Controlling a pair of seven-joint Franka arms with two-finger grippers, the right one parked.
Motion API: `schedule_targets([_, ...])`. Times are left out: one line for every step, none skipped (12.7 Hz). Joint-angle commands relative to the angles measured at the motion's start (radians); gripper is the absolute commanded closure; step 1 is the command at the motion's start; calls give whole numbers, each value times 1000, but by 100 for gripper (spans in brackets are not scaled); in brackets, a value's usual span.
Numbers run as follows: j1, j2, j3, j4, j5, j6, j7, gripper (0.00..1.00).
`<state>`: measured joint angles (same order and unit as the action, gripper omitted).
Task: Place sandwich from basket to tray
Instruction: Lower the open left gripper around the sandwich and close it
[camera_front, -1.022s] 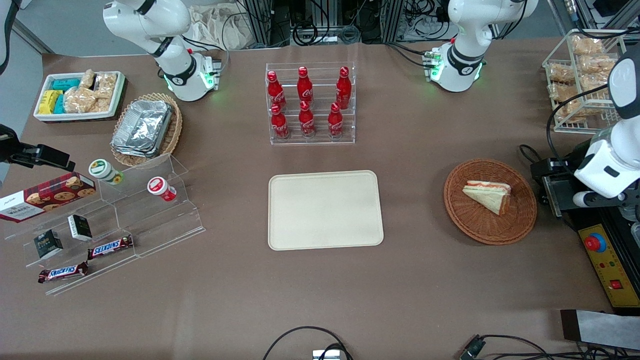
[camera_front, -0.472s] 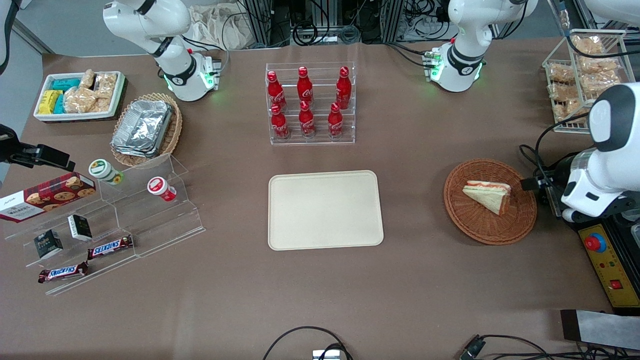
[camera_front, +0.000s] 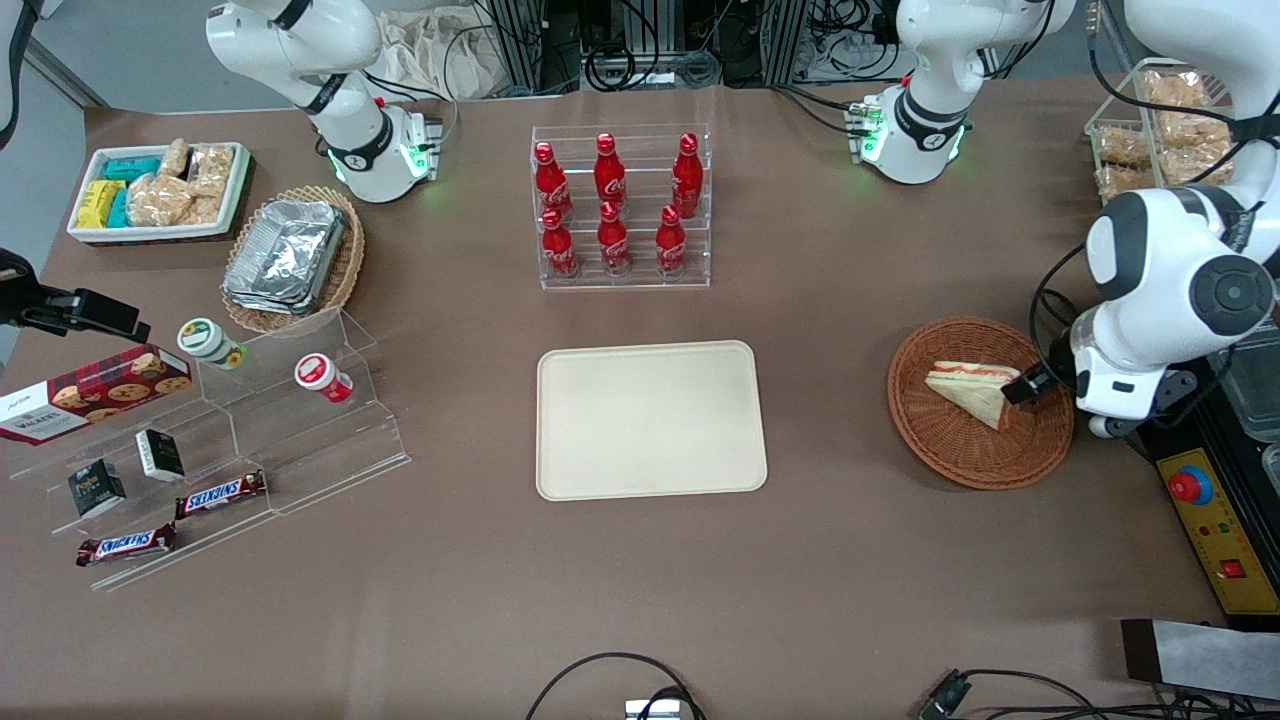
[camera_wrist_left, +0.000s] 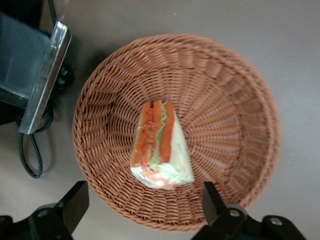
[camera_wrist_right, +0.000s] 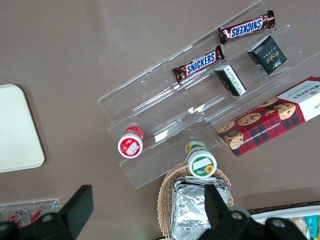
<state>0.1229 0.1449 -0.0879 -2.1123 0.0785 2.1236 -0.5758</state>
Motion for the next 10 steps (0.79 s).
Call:
schedule_targets([27,-42,-3,-90,-8,81,-19,0])
schedule_targets([32,-33,-3,-92,-20,84,-19,0])
schedule_targets([44,-25,-3,-92,-38,91,-19,0])
schedule_targets([46,-16,-3,-94,-57,105,-19,0])
schedule_targets([46,-7,-3,-94,-74,108,-19,0])
schedule_targets([47,1,-3,-92,-86,117,-19,0])
schedule_targets([47,11,-3,-95,-88,136,-19,0])
schedule_targets([49,21,-3,-100,-88,139,-19,0])
schedule_targets([49,31,-3,-101,-88,141,-19,0])
schedule_targets([49,39,-3,-100,-89,142,-19,0])
